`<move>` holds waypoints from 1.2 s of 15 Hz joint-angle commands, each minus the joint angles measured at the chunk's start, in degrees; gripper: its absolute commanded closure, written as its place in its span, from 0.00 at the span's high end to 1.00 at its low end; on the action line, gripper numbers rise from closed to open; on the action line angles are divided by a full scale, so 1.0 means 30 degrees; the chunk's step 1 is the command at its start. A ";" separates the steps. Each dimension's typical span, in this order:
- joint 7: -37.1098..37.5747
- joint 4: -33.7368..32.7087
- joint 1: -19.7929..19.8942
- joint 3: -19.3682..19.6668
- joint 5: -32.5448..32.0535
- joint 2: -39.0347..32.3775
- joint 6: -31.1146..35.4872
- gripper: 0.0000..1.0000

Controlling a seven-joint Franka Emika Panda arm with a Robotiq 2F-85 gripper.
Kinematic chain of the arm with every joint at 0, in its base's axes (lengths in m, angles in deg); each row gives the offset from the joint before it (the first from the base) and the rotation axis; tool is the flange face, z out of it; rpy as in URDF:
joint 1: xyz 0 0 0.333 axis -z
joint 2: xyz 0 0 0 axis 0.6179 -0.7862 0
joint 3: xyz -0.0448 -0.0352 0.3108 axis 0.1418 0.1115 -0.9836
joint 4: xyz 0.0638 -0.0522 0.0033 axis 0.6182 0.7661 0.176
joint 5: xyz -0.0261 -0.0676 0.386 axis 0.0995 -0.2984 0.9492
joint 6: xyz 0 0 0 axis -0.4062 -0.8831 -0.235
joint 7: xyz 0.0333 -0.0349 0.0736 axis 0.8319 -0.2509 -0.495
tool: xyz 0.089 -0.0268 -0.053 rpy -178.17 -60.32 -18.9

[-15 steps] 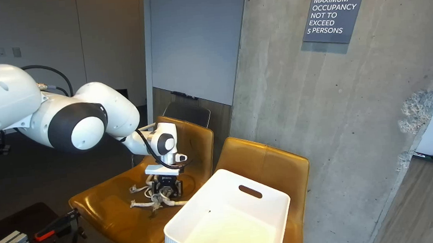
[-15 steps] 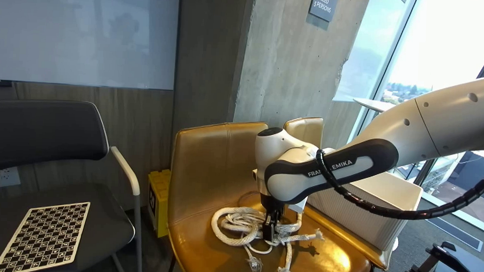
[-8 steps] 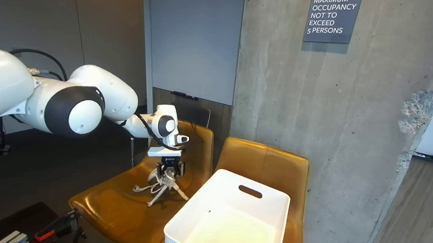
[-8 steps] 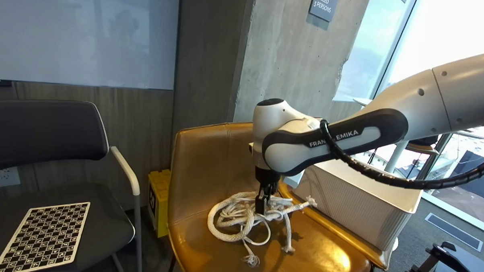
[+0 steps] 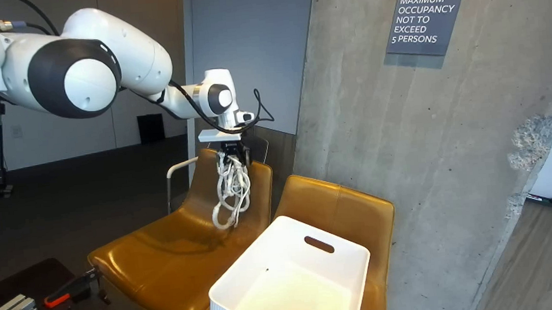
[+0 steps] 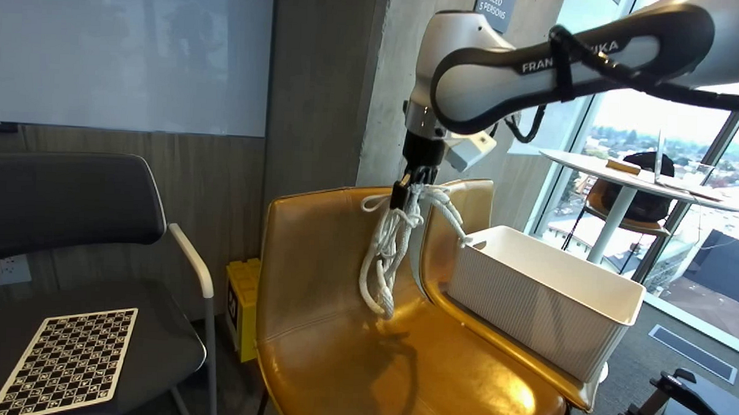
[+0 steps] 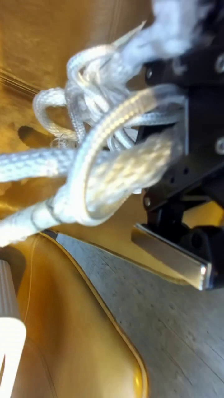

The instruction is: Put the pieces of string into the white basket

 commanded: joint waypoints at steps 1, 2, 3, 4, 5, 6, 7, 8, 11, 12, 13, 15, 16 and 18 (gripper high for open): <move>0.0694 0.1270 0.0761 0.0289 0.1195 0.2996 -0.0059 0.00; 0.0726 0.1234 0.1090 0.0321 0.1547 0.3590 -0.0132 0.00; 0.0761 0.1152 0.1414 0.0370 0.1891 0.4183 -0.0244 0.00; 0.0817 0.1102 0.1773 0.0443 0.2231 0.4740 -0.0325 0.00; 0.0797 0.1158 0.2264 0.0348 0.2246 0.5341 -0.0450 0.00; 0.0891 0.1141 0.2581 0.0656 0.2163 0.5852 -0.0686 0.00; 0.0790 0.1108 0.3037 0.0775 0.2162 0.6360 -0.1055 0.00; 0.0707 0.1130 0.3516 0.0903 0.2199 0.6855 -0.1374 0.00; 0.0404 0.1265 0.5250 0.1255 0.2564 0.8146 -0.2520 0.00; 0.0209 0.1274 0.5930 0.1324 0.2772 0.8492 -0.2829 0.00; 0.0063 0.1359 0.6637 0.1397 0.3045 0.8851 -0.3125 0.00; -0.0459 0.1508 0.8108 0.1557 0.3708 0.9404 -0.3507 0.00; -0.0819 0.1550 0.8871 0.1629 0.4052 0.9625 -0.3750 0.00; -0.1774 0.1969 1.0430 0.1792 0.4720 1.0155 -0.3922 0.00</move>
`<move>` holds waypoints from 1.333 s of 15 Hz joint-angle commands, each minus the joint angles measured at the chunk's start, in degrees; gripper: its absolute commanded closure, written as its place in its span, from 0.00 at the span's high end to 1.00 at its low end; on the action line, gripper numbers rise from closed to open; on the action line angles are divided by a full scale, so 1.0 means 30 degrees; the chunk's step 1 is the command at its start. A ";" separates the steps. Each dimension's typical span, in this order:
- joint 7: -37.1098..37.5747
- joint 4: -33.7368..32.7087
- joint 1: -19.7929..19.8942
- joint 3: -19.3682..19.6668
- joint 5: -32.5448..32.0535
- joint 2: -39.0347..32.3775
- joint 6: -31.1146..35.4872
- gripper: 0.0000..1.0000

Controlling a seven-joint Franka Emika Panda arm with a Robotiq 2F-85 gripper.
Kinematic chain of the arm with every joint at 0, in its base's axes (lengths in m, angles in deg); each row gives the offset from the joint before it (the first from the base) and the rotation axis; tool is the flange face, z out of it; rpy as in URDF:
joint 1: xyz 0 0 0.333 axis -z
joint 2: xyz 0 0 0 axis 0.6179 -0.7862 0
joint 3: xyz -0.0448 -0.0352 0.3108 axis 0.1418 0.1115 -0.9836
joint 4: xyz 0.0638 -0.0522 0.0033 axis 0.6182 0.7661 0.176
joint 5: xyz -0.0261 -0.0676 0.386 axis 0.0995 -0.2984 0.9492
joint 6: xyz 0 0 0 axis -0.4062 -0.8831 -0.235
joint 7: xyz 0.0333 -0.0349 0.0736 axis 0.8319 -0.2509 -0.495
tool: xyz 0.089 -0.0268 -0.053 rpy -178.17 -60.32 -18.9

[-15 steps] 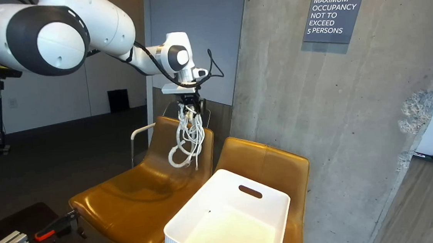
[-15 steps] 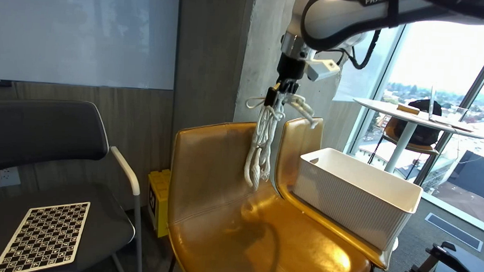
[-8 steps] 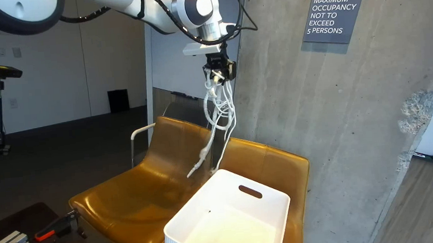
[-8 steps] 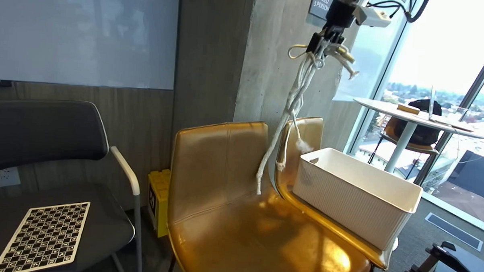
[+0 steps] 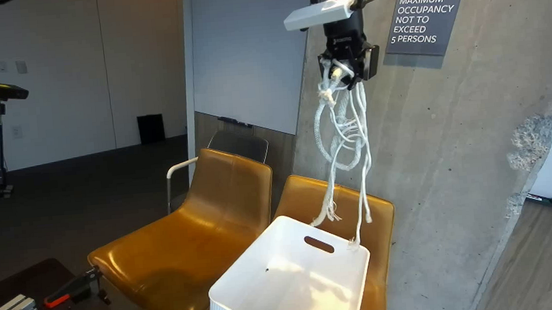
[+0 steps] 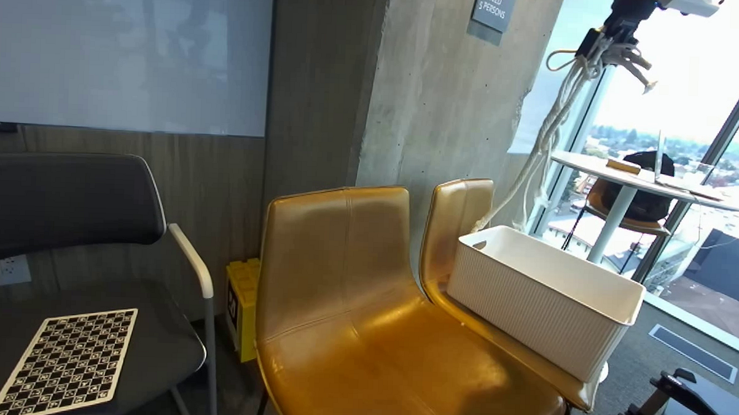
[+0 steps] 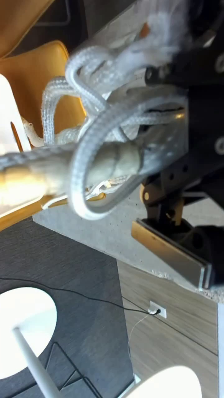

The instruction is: Put the pieces of string into the white basket

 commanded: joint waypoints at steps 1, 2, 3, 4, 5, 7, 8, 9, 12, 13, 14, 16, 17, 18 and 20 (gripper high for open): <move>-0.1846 0.1577 0.2429 0.0241 0.1463 0.1622 -0.0480 0.00; -0.2522 0.2258 0.3159 0.0281 0.1817 0.2111 -0.0528 0.00; -0.3238 0.3773 0.3710 0.0317 0.1981 0.3021 -0.0209 0.00; -0.3862 0.5105 0.3976 0.0230 0.2091 0.3828 -0.0129 0.00; -0.4443 0.5960 0.4239 0.0103 0.2276 0.4344 -0.0233 0.00; -0.5613 0.7989 0.4305 -0.0153 0.2490 0.5674 0.0018 0.00; -0.6317 0.9035 0.4224 -0.0259 0.2560 0.6367 0.0139 0.00; -0.6821 1.0050 0.4107 -0.0394 0.2405 0.7086 0.0372 0.00; -0.7074 1.3121 0.3651 -0.0828 0.2190 0.9227 0.1155 0.00; -0.7132 1.4060 0.2081 0.0585 0.2414 0.9928 0.1353 0.00; -0.6882 1.5141 0.1668 0.0694 0.2390 1.0649 0.1556 0.00; -0.6594 1.7293 0.0581 0.1099 0.2264 1.2065 0.2102 0.00; -0.6390 1.8424 0.0080 0.1214 0.2129 1.2768 0.2462 0.00; -0.6178 1.9531 -0.0380 0.1272 0.1999 1.3284 0.2955 0.00; -0.5900 2.1460 -0.1148 0.1349 0.1870 1.4087 0.3979 0.00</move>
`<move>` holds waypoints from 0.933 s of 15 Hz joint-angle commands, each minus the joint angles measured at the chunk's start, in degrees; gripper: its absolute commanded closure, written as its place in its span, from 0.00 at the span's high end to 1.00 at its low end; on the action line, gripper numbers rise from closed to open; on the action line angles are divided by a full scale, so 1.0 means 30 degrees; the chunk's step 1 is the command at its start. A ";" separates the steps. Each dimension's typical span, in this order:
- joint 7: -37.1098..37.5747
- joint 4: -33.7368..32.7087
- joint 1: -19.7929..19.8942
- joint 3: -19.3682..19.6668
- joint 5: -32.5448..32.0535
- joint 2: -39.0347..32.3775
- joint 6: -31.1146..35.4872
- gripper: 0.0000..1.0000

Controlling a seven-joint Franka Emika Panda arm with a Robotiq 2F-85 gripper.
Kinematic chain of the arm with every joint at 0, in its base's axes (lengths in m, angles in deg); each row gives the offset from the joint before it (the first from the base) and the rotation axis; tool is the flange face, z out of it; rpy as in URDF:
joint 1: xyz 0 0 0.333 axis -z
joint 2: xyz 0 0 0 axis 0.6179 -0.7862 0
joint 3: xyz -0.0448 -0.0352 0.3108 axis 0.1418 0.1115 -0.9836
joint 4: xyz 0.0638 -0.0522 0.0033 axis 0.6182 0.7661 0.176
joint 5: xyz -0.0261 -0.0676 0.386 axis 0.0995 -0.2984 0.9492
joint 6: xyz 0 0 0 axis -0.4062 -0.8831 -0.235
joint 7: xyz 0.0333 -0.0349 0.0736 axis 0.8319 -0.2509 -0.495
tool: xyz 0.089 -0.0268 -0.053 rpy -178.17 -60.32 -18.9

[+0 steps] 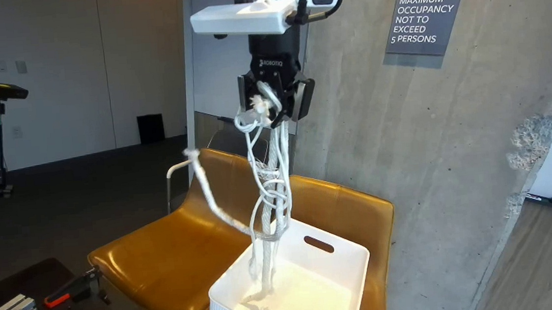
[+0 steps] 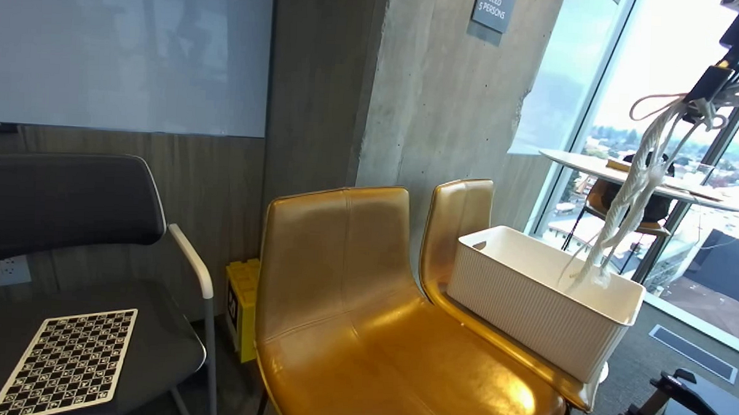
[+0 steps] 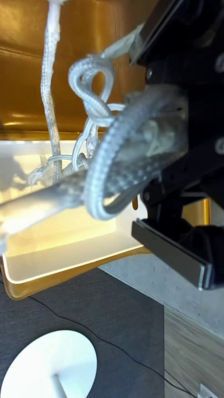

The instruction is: Put the pieces of string into the white basket

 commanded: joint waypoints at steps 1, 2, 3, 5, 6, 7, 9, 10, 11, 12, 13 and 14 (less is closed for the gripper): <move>0.0628 0.3770 -0.1638 0.0517 -0.0102 0.1955 0.2098 0.00; 0.0738 0.4210 -0.1963 0.0497 -0.0049 0.1967 0.2567 0.00; 0.0838 0.4360 -0.2281 0.0463 0.0018 0.1737 0.3193 0.00; 0.1017 0.4010 -0.2805 0.0454 0.0157 0.1230 0.4263 0.00; 0.1143 0.3445 -0.3010 0.0454 0.0202 0.0959 0.4744 0.00; 0.1262 0.2969 -0.3167 0.0462 0.0222 0.0796 0.5088 0.00; 0.1717 0.1833 -0.3377 0.0414 0.0065 0.0568 0.5569 0.00; 0.1950 0.1117 -0.3421 0.0394 -0.0074 0.0360 0.5704 0.00; 0.2164 0.0375 -0.3425 0.0397 -0.0200 0.0132 0.5705 0.00; 0.2325 -0.0433 -0.3395 0.0439 -0.0275 -0.0065 0.5572 0.00; 0.2465 -0.1244 -0.3330 0.0497 -0.0325 -0.0237 0.5437 0.00; 0.2561 -0.2100 -0.3255 0.0584 -0.0335 -0.0395 0.5235 0.00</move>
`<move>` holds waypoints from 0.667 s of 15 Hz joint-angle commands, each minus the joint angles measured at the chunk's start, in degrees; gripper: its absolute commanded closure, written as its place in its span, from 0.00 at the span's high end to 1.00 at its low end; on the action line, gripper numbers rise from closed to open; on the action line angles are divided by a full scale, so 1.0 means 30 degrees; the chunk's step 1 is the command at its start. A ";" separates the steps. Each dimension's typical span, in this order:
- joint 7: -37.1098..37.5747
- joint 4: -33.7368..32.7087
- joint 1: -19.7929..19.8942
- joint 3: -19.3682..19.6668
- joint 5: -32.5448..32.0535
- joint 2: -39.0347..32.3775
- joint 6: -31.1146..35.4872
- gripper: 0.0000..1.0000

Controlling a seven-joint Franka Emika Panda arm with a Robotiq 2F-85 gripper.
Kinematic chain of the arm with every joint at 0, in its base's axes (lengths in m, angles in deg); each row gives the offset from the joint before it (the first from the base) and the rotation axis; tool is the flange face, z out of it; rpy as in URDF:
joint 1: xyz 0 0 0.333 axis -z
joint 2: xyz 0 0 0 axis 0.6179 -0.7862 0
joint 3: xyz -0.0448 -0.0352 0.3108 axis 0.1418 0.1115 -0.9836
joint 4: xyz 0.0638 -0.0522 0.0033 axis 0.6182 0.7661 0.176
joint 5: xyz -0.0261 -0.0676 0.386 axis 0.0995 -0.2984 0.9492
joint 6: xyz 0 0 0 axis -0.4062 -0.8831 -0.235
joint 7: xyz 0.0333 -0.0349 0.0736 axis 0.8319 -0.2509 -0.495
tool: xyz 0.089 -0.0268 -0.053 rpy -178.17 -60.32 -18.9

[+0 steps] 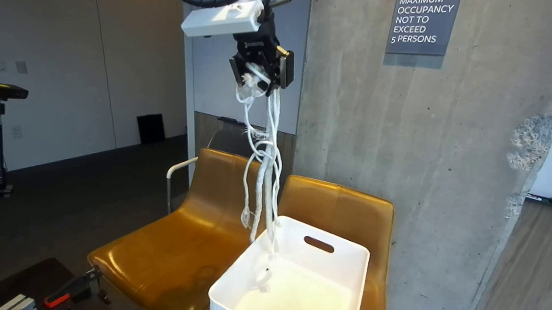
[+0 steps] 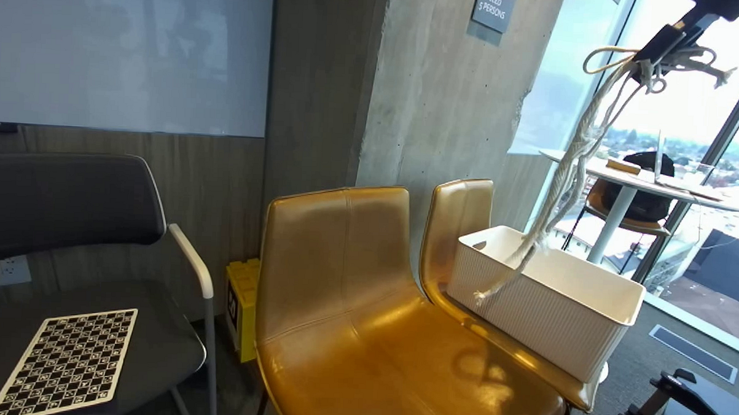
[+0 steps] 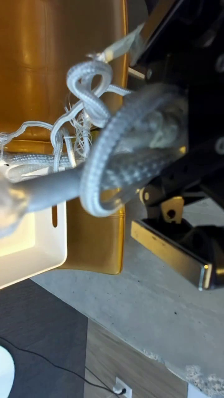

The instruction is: Put the pieces of string into the white basket

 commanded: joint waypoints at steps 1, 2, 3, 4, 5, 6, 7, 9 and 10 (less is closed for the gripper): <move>0.0551 -0.3349 -0.0100 0.0599 -0.0214 -0.1076 -0.0444 0.00; 0.0576 -0.4121 -0.0042 0.0735 -0.0163 -0.1296 -0.0564 0.00; 0.0541 -0.4971 0.0037 0.0934 -0.0044 -0.1563 -0.0731 0.00; 0.0515 -0.5758 0.0124 0.1129 0.0046 -0.1847 -0.0903 0.00; 0.0497 -0.6412 0.0197 0.1302 0.0110 -0.2116 -0.0996 0.00; 0.0376 -0.6948 0.0240 0.1467 0.0260 -0.2418 -0.1112 0.00; 0.0376 -0.7140 0.0283 0.1549 0.0233 -0.2733 -0.1004 0.00; 0.0272 -0.7178 0.0369 0.1653 0.0347 -0.3528 -0.0887 0.00; 0.0265 -0.7011 0.0460 0.1675 0.0370 -0.3998 -0.0745 0.00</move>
